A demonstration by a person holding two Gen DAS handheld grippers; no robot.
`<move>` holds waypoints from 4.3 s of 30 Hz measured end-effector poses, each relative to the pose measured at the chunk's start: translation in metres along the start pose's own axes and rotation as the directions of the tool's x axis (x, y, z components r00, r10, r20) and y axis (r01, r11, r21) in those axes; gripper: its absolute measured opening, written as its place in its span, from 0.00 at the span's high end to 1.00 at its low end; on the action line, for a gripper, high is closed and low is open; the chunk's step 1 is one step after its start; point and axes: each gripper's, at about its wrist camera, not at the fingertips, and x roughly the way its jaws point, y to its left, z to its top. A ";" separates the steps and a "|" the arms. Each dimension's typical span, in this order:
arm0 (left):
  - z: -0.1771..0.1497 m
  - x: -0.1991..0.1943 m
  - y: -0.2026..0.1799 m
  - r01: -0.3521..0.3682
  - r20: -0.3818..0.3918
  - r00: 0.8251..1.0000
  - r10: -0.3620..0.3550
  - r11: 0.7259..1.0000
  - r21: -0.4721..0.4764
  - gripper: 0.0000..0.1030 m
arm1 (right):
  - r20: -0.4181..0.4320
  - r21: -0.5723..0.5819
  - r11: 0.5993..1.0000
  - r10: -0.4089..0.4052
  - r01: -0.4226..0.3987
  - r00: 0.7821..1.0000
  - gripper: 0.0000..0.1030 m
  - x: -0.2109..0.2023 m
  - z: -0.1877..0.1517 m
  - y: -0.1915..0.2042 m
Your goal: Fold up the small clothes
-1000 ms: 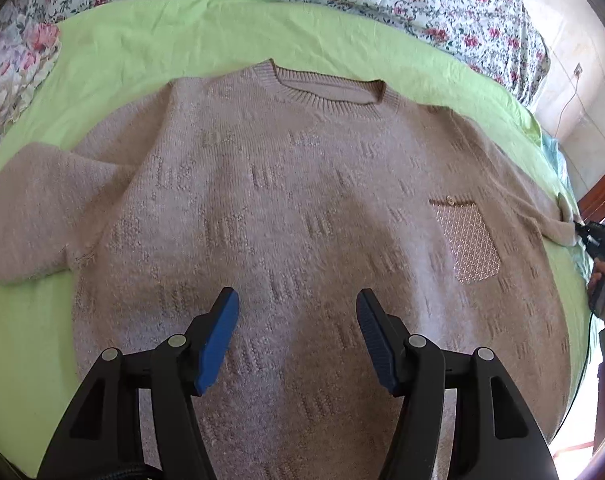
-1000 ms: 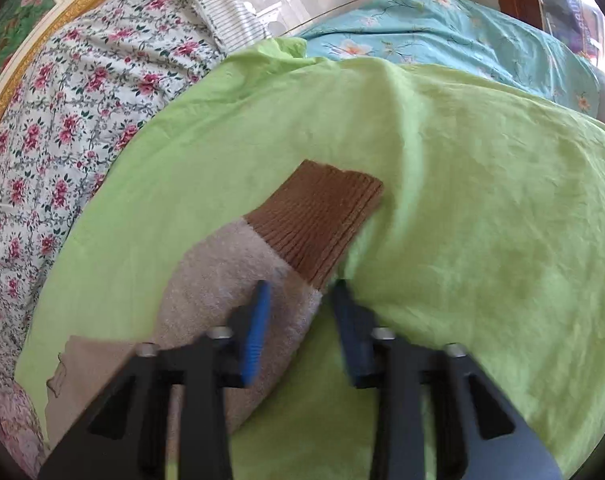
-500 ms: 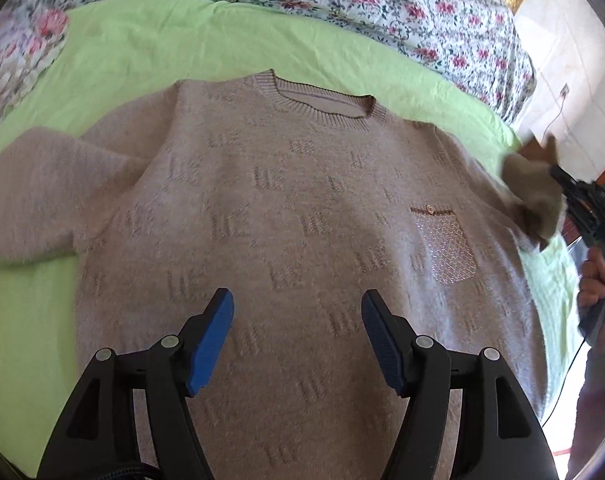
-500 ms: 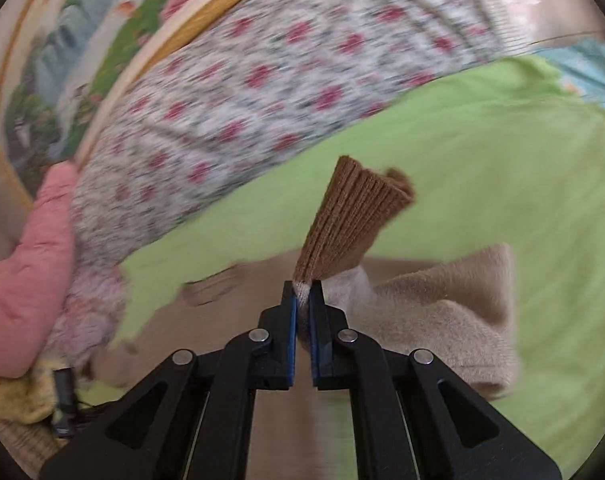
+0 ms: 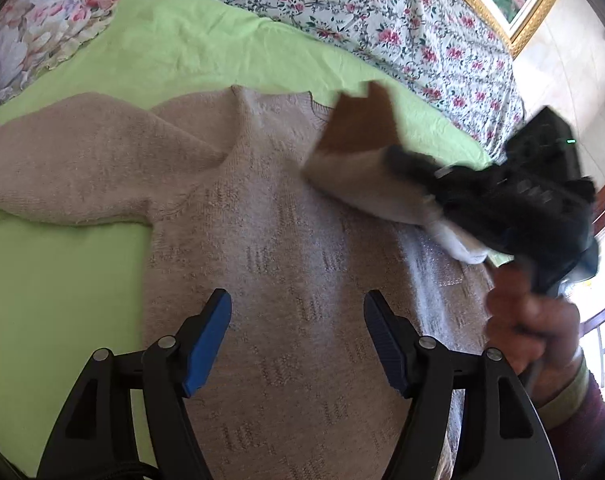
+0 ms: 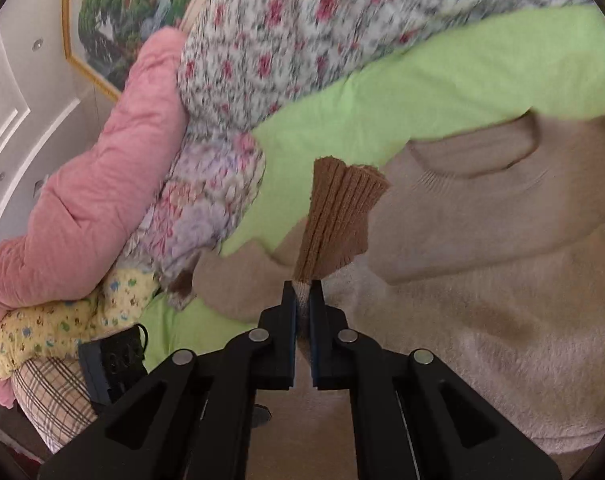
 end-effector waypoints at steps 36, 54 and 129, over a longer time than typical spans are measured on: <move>0.037 0.036 0.023 -0.111 0.161 0.979 0.122 0.991 -0.074 0.95 | 0.127 0.289 0.805 -0.569 0.518 0.812 0.50 -0.173 0.010 -0.174; 0.047 0.050 -0.019 -0.159 0.168 0.975 0.143 0.983 0.088 0.95 | 0.150 0.191 0.786 -0.616 0.588 0.774 0.92 -0.169 0.020 -0.184; 0.064 0.105 -0.142 -0.144 0.180 0.978 0.106 0.966 0.213 0.89 | 0.166 0.198 0.900 -0.422 0.389 0.891 0.59 -0.226 -0.102 -0.090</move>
